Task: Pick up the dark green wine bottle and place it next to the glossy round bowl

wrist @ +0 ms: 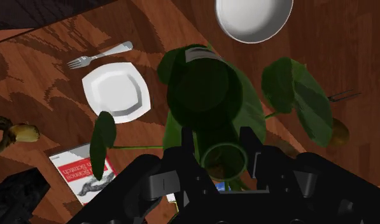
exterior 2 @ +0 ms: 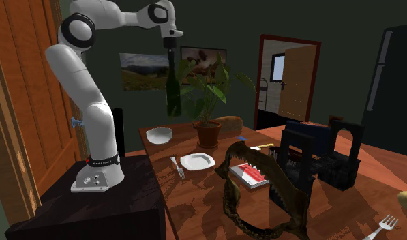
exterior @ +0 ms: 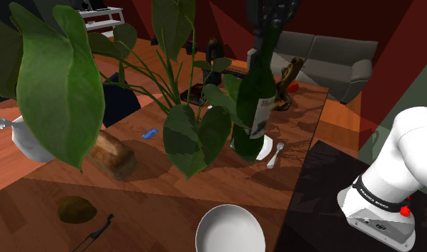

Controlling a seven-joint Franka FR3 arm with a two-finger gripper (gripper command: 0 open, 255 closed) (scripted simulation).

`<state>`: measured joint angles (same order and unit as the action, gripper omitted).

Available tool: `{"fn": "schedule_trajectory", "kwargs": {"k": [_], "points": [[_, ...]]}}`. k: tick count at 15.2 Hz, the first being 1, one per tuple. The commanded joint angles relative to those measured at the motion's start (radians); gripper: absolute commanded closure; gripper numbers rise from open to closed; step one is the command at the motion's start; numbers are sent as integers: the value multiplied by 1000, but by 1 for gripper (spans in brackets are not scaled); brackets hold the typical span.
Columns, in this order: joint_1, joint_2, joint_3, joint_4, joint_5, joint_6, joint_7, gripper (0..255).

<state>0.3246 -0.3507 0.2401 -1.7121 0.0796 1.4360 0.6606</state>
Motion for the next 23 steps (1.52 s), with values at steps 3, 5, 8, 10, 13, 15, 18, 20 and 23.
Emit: {"fn": "schedule_trajectory", "kwargs": {"k": [3, 5, 8, 10, 13, 15, 18, 20, 23], "points": [[25, 72, 77, 30, -3, 47, 102, 255], [38, 112, 113, 50, -10, 68, 151, 255], [59, 182, 167, 90, -30, 95, 226, 255], [75, 235, 202, 125, -51, 110, 277, 255], [106, 324, 251, 188, -93, 126, 356, 255], [133, 391, 279, 240, -129, 131, 409, 255], [185, 501, 313, 333, -192, 129, 487, 255], [230, 581, 327, 408, -239, 120, 535, 255], [314, 711, 336, 547, -314, 90, 597, 255]]}}
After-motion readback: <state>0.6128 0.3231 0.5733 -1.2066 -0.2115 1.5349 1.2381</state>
